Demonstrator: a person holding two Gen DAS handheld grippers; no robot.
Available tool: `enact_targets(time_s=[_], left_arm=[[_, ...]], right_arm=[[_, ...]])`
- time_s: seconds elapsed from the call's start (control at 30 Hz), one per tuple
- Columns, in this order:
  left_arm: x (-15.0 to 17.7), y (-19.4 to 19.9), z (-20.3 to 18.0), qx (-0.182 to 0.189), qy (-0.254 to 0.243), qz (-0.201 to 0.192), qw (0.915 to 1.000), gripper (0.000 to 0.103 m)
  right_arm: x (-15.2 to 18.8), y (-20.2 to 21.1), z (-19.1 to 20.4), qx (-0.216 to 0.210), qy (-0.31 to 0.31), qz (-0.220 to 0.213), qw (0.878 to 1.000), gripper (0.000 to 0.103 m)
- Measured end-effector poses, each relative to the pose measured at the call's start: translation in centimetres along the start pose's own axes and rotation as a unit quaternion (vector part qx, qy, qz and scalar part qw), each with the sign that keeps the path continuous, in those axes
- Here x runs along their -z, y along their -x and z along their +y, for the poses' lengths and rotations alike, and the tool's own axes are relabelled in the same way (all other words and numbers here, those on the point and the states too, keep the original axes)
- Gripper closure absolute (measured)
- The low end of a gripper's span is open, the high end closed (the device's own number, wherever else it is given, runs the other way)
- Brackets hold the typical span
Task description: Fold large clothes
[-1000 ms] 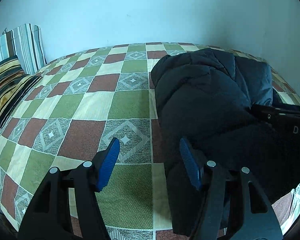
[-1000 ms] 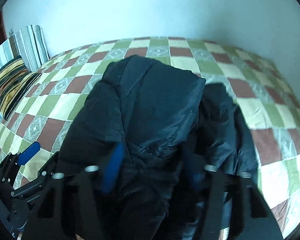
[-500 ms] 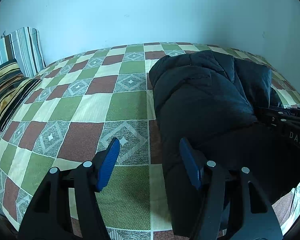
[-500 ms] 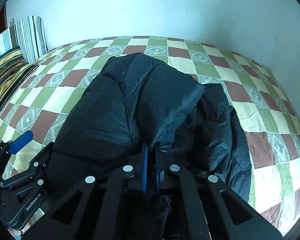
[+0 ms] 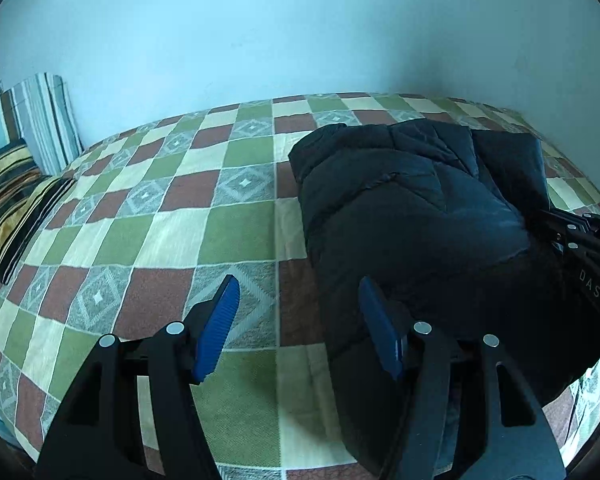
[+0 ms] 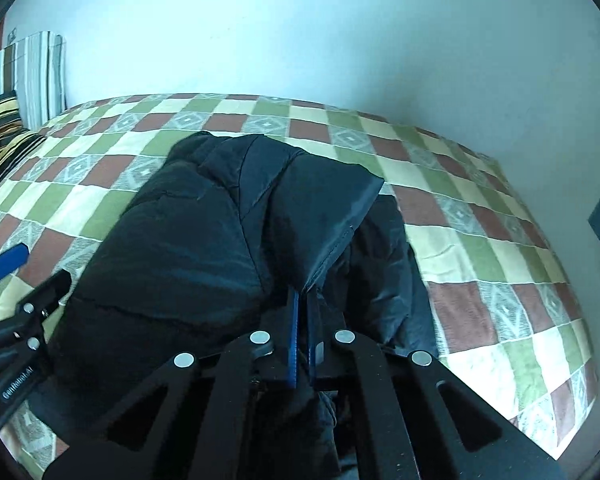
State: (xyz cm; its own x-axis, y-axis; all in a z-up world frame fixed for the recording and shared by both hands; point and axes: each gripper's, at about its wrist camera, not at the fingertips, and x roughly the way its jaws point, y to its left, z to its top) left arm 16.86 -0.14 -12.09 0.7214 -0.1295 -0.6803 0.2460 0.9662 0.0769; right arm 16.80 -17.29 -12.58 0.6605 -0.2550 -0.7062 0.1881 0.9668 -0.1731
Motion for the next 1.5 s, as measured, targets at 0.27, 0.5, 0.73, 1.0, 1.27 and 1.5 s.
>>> enact_targets(time_s=[0.27, 0.5, 0.73, 1.0, 1.27, 1.5], left_arm=[[-1.2, -2.1, -5.2, 0.026, -0.054, 0.017, 0.9981, 0.041], [-1.2, -5.8, -8.2, 0.038, -0.075, 0.052, 0.9951, 0.048], [-0.9, -7.6, -9.7, 0.016, -0.086, 0.053, 0.9948, 0.048], [-0.7, -7.1, -9.7, 0.010, -0.085, 0.043, 0.9954, 0.048], [-0.8, -6.8, -9.9, 0.008, -0.084, 0.039, 0.9957, 0.050], [-0.5, -7.0, -10.1, 0.008, -0.087, 0.032, 0.9957, 0.050]], right_arm=[[1.8, -3.2, -4.3, 0.021, -0.022, 0.040, 0.999, 0.101], [3.3, -8.1, -6.2, -0.006, -0.038, 0.091, 0.995, 0.100], [4.1, -10.7, -7.4, -0.037, -0.064, 0.101, 0.992, 0.100], [3.7, -9.2, -7.5, -0.034, -0.072, 0.085, 0.993, 0.098], [5.1, -2.4, -7.4, -0.022, -0.066, 0.035, 0.997, 0.097], [7.7, -4.0, -6.6, -0.026, -0.047, 0.064, 0.997, 0.098]])
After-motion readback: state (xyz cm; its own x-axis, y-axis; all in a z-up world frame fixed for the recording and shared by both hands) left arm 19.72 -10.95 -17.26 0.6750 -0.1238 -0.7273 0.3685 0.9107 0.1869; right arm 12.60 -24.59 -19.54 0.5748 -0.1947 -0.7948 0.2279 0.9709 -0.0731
